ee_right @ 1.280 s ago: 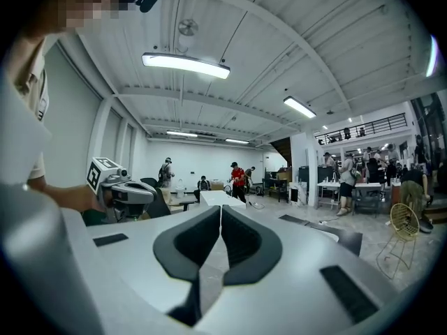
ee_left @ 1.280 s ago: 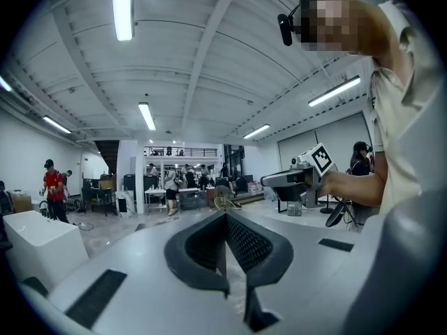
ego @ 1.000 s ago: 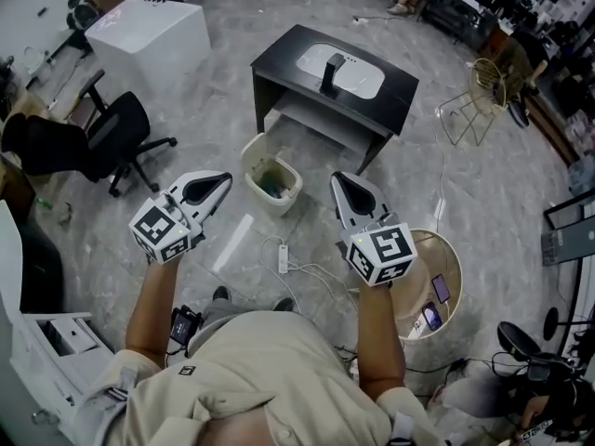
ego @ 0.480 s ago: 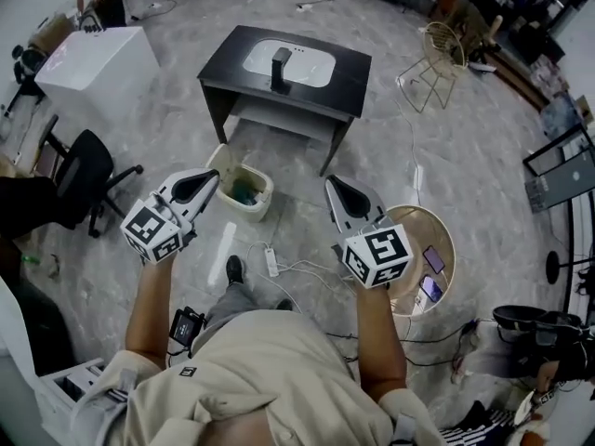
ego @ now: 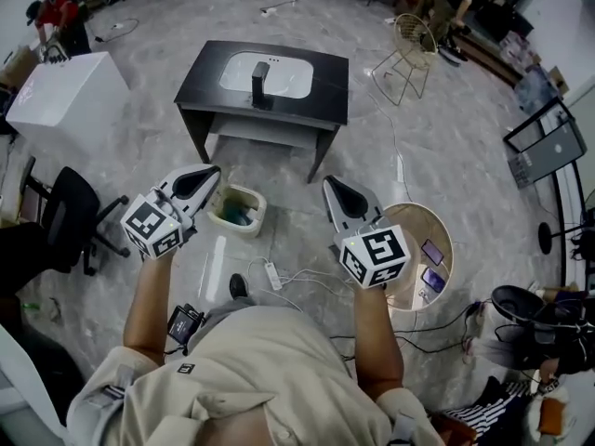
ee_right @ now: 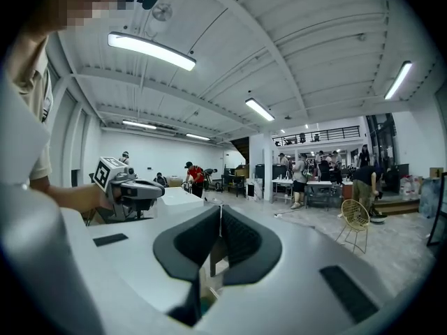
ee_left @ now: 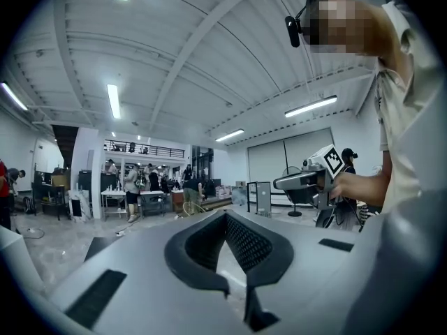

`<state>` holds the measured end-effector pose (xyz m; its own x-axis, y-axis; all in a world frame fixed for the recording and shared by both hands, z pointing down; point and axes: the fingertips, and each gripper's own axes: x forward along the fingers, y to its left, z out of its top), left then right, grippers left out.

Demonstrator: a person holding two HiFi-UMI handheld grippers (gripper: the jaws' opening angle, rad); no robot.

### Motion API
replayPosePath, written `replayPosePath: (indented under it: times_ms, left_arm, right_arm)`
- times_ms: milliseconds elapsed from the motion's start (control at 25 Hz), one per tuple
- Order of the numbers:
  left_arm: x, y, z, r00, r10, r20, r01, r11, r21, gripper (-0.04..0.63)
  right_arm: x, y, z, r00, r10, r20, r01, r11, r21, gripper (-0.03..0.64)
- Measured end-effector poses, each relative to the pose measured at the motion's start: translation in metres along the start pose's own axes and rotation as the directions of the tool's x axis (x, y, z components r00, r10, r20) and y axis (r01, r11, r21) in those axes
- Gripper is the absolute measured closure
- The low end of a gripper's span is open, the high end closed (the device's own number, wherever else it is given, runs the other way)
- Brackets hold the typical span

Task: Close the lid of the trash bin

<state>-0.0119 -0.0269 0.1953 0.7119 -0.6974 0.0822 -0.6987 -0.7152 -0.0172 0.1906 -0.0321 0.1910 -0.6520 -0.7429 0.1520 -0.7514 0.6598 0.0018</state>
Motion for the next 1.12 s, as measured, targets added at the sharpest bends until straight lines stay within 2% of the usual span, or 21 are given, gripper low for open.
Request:
replayPosePath:
  times_ms: [360,640,880,1120]
  left_arm:
    - [0.008,0.067,-0.013,0.996,-0.085,-0.003,0.085,0.996,-0.001,0.580]
    - [0.003,0.113,-0.021,0.992,-0.123,0.018,0.123,0.992,-0.018,0.580]
    - [-0.012,0.151,-0.036,0.993,-0.117,0.029,0.119,0.992,-0.051,0.580]
    - [-0.039,0.184,-0.048,0.997,-0.067,0.045,0.070,0.994,-0.079,0.580]
  right_arm:
    - [0.053,0.004,0.000,0.996,-0.087,-0.019,0.087,0.996,0.014,0.591]
    - [0.091,0.018,0.000,0.990,-0.133,-0.048,0.133,0.991,0.006,0.591]
    - [0.129,0.038,0.002,0.990,-0.123,-0.076,0.122,0.992,-0.014,0.591]
    - [0.162,0.063,0.002,0.991,-0.082,-0.104,0.079,0.996,-0.040,0.591]
